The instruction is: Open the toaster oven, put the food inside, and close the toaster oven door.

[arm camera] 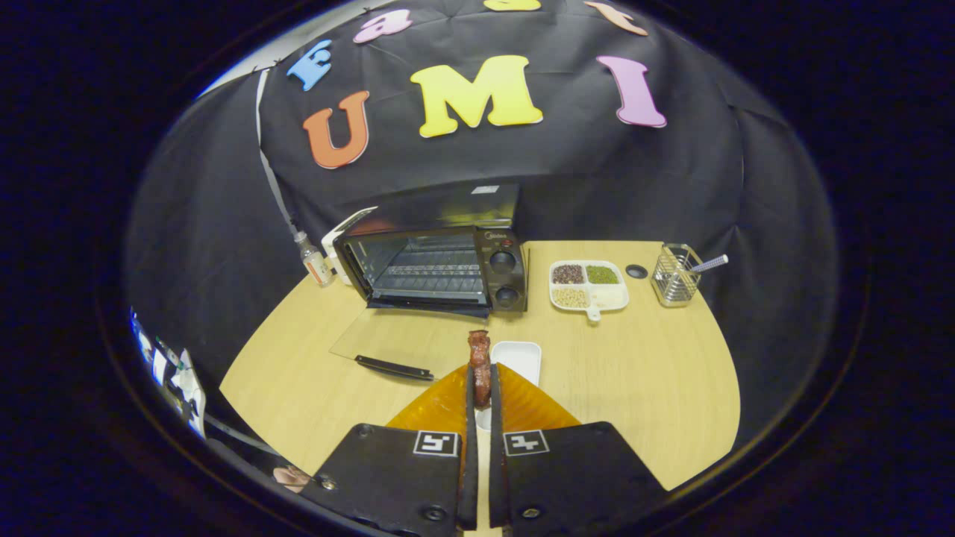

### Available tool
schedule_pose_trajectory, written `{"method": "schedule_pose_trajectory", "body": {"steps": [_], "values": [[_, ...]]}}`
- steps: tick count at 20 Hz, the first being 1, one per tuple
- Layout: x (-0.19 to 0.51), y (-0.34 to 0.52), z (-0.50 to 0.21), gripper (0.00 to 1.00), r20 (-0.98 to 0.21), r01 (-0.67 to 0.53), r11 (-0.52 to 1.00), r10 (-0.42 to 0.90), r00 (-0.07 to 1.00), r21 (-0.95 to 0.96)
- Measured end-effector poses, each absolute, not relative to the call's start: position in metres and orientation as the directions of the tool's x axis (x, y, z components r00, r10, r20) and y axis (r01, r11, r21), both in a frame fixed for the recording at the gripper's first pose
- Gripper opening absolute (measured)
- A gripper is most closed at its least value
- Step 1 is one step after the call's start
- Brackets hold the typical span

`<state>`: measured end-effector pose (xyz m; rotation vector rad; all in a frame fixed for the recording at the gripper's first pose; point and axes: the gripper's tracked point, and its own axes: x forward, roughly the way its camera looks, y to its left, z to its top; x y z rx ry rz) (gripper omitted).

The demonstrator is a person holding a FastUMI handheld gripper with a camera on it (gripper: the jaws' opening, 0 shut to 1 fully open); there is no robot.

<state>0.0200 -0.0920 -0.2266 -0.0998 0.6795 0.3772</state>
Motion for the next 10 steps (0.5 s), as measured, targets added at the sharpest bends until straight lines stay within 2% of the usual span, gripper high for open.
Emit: {"method": "schedule_pose_trajectory", "body": {"steps": [10], "values": [[0.023, 0.008, -0.233, 0.09, -0.512, -0.382, 0.923, 0.348, 0.785, 0.041]]}}
